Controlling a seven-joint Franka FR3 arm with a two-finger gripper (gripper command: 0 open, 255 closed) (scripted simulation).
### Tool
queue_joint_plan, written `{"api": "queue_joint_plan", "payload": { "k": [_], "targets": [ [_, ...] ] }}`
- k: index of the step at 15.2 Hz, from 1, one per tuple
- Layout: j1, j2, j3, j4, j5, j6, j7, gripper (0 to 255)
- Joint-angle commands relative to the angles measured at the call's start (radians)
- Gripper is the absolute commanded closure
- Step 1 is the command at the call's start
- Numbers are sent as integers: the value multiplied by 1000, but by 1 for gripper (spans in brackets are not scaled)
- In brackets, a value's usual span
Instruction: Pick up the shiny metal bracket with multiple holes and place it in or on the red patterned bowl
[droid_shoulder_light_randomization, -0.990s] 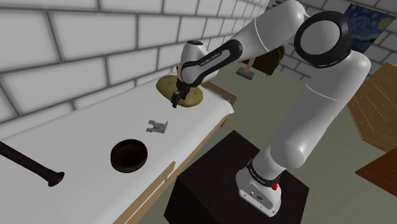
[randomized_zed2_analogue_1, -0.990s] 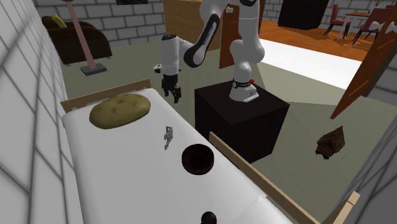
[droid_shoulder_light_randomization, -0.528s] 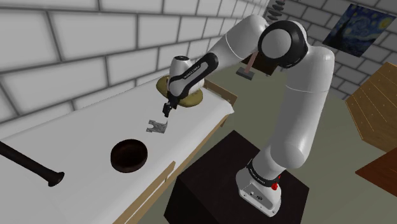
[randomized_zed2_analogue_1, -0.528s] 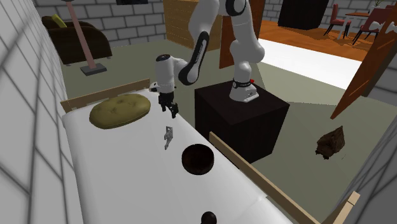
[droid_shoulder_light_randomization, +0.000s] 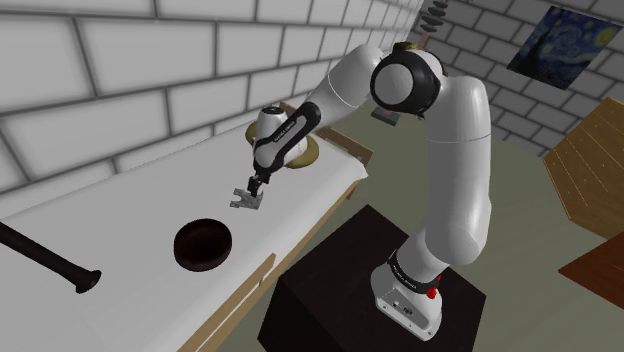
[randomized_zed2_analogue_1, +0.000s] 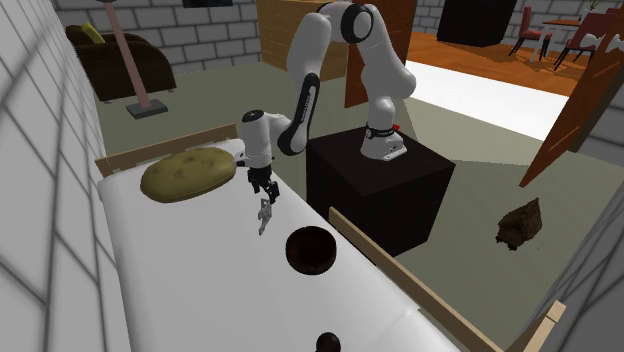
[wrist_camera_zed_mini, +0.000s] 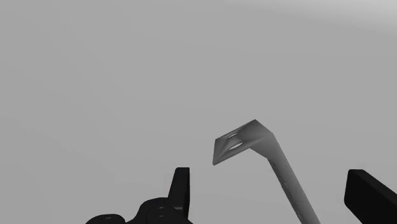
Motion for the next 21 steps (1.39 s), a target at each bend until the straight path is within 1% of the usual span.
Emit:
{"api": "queue_joint_plan", "payload": {
  "k": [1,4,11,12,21],
  "targets": [
    [0,28,-1,11,-1,18,0,0],
    [1,61,-2,21,-2,40,1,0],
    [1,61,-2,22,-2,39,1,0],
    [1,61,-2,22,-2,39,1,255],
    [1,61,-2,22,-2,39,1,255]
  ]
}}
